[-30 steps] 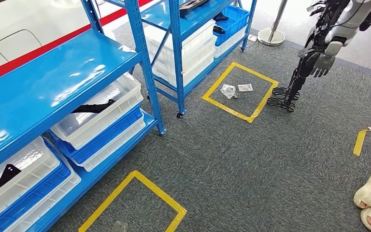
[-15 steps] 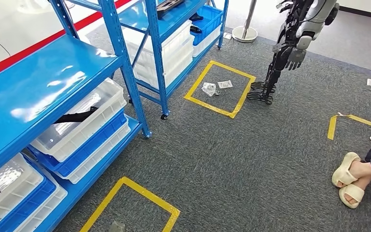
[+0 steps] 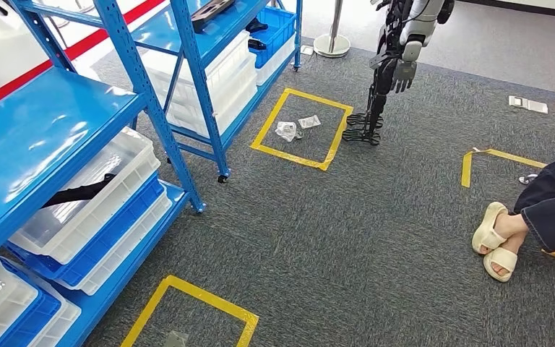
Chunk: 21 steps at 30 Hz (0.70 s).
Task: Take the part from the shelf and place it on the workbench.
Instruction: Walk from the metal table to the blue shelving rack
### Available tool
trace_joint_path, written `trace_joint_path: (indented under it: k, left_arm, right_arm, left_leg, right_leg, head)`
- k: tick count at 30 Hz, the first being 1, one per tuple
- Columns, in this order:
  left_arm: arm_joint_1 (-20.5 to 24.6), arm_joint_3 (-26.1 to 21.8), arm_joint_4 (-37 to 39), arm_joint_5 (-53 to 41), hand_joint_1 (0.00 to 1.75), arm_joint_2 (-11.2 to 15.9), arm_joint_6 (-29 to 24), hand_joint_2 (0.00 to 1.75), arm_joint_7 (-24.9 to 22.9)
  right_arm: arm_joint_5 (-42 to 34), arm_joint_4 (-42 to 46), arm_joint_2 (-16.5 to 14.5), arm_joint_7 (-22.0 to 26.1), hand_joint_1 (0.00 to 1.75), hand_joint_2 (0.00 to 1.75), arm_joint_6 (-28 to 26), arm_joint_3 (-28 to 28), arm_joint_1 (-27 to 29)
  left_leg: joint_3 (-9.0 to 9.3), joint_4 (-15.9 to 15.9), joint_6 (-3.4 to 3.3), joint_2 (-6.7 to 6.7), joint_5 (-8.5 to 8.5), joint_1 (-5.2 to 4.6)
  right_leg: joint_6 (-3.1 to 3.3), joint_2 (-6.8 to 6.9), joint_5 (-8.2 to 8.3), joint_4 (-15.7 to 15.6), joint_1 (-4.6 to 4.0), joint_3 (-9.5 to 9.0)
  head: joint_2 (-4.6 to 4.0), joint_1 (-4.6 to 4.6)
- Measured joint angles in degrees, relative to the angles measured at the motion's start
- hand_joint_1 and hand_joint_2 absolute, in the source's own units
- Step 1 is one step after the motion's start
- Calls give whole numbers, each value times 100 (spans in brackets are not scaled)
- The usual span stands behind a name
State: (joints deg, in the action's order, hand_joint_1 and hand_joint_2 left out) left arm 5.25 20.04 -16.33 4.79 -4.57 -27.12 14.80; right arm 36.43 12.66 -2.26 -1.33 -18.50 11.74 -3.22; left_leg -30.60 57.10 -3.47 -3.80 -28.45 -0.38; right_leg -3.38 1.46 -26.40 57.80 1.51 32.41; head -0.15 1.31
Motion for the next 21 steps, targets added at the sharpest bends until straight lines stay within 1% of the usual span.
trace_joint_path:
  k: [4,9,11,13,14,15,17,18,19,20,21]
  left_arm:
    - [0,0,0,6,0,1,0,0,-1]
    - [1,0,0,9,0,5,-3,0,-1]
    - [0,-1,0,18,0,11,-9,0,1]
    - [0,-2,0,34,0,12,-20,0,13]
    - [3,-3,0,40,0,10,-26,0,20]
    - [5,-3,0,44,0,7,-28,0,27]
    - [2,-4,0,44,0,0,-28,0,31]
    - [-4,-4,0,44,0,-3,-26,0,31]
    - [-10,-4,0,44,0,-4,-26,0,30]
    - [-13,-4,0,44,0,-5,-26,0,30]
    - [-14,-4,0,43,0,-5,-26,0,30]
  right_arm:
    - [162,0,-2,-81,0,0,-16,-15,-7]
    - [320,0,-13,-209,0,0,-26,-138,-16]
    - [324,0,-25,-220,0,0,-27,-159,-21]
    - [323,2,-25,-226,0,0,-28,-166,-29]
    - [321,2,-22,-228,0,0,-28,-166,-33]
    - [316,3,-17,-228,0,0,-27,-166,-33]
    - [300,2,-14,-228,0,0,-27,-166,-22]
    - [293,1,-12,-227,0,0,-27,-166,-13]
    - [289,1,-8,-227,0,0,-28,-166,-6]
    - [287,0,-3,-227,0,0,-28,-166,-2]
    - [287,0,2,-227,0,0,-28,-166,-2]
  left_leg:
    - [9,-32,39,4,19,2]
    - [-3,-5,46,6,-4,-13]
    - [-13,0,40,13,-7,-32]
    - [53,-94,32,47,50,-5]
    - [86,-145,24,71,88,13]
    - [118,-189,19,100,123,34]
    - [110,-191,8,166,139,32]
    - [109,-189,8,208,140,31]
    - [111,-186,10,256,138,33]
    - [116,-180,14,307,136,37]
    - [120,-171,22,356,131,44]
  right_leg:
    - [12,2,-7,1,-2,3]
    - [9,6,-4,-1,23,0]
    - [-8,23,5,-13,33,-10]
    - [-32,31,-22,25,22,3]
    - [-29,14,-101,158,14,57]
    - [-13,-18,-229,411,7,167]
    - [15,-77,-530,1145,5,489]
    - [6,-89,-615,1440,6,627]
    - [-24,-98,-617,1558,9,684]
    - [-67,-103,-540,1473,14,649]
    - [-112,-108,-422,1253,21,548]
  head:
    - [0,-2]
    - [0,2]
    - [0,3]
    - [0,-5]
    - [0,-12]
    - [0,-27]
    - [0,-45]
    - [0,-52]
    - [0,-53]
    - [0,-55]
    - [0,-55]
